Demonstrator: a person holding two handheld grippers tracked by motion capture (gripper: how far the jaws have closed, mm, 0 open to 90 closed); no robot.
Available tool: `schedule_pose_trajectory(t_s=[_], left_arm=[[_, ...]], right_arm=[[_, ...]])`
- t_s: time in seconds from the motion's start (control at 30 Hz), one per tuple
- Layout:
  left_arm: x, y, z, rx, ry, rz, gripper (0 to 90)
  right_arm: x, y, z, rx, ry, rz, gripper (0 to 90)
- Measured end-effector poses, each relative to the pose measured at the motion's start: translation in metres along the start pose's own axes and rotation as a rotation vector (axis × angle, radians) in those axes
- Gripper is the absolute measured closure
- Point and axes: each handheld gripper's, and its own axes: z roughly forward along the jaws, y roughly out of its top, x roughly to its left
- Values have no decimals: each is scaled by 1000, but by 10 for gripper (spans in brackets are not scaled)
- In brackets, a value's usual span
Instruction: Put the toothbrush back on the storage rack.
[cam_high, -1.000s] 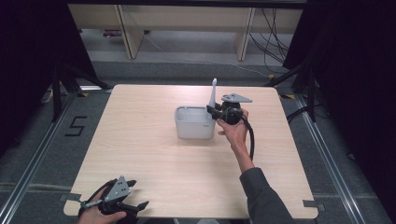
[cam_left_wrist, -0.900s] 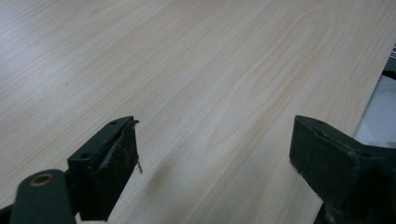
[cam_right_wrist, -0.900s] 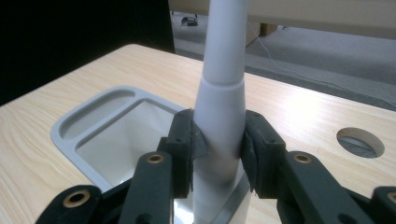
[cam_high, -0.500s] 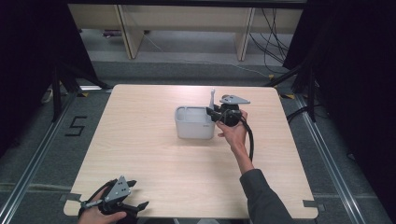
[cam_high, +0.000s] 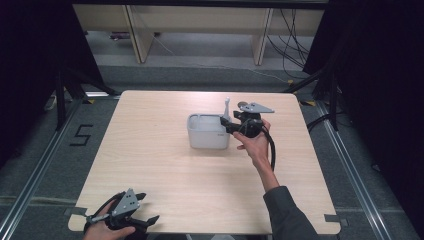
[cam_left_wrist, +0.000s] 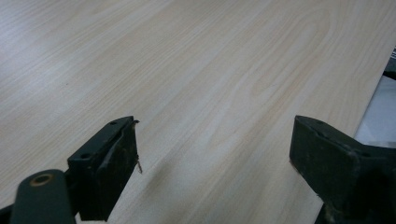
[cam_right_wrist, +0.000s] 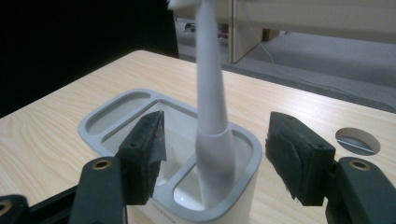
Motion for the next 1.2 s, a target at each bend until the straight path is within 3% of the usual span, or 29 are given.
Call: schedule_pose_trajectory(t_s=[0.23, 0.27, 0.33, 0.5, 0.8, 0.87, 0.9, 0.93, 1.03, 1.07, 1.13, 1.17, 1.2], left_arm=[[1, 1, 0, 4, 1, 10, 147], [1, 0, 0, 4, 1, 14, 147], [0, 0, 1, 2, -3, 3, 147], [1, 0, 0, 3, 4, 14, 147], [-1, 1, -1, 1, -4, -8, 147], [1, 1, -2, 16, -5, 16, 147], [-1, 1, 0, -5, -16, -12, 147], [0, 1, 0, 3, -1, 14, 147], [-1, 1, 0, -3, -5, 4, 147], [0, 2, -2, 14, -8, 15, 147], [0, 1, -1, 1, 2, 7, 147], [0, 1, -1, -2, -1, 4, 147], [0, 1, -1, -3, -1, 2, 148]], right_arm=[[1, -3, -14, -8, -6, 4, 369], [1, -4, -15, -7, -1, 22, 369], [0, -5, -18, -8, -11, 7, 369], [0, -8, -23, -19, 12, 12, 368], [6, -9, -30, -17, 15, 20, 340], [5, -9, -32, -14, 16, 15, 334], [5, -9, -32, -22, 21, 5, 326], [4, -10, -33, -23, 9, 1, 321], [5, -11, -35, -16, 15, 29, 315], [4, -11, -35, -16, 13, 23, 313], [4, -12, -36, -10, 23, 17, 307], [4, -12, -36, -15, 3, -6, 306], [7, -13, -37, -4, 12, 41, 306]])
